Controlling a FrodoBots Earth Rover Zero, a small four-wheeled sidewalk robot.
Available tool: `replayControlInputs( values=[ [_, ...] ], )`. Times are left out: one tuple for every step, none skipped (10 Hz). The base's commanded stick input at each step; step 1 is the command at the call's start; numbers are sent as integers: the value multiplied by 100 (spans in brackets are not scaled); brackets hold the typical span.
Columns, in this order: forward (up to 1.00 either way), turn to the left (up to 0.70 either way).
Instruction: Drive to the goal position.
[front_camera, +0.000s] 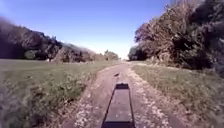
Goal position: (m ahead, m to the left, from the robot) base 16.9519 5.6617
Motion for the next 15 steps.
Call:
replayControlInputs(
  values=[
    [85, 0],
    [85, 0],
    [85, -1],
    [85, -3],
    [85, -24],
    [85, -23],
    [85, -2],
    [85, 0],
    [85, 0],
    [85, 0],
    [85, 0],
    [85, 0],
    [85, 0],
    [85, 0],
    [85, 0]
  ],
)
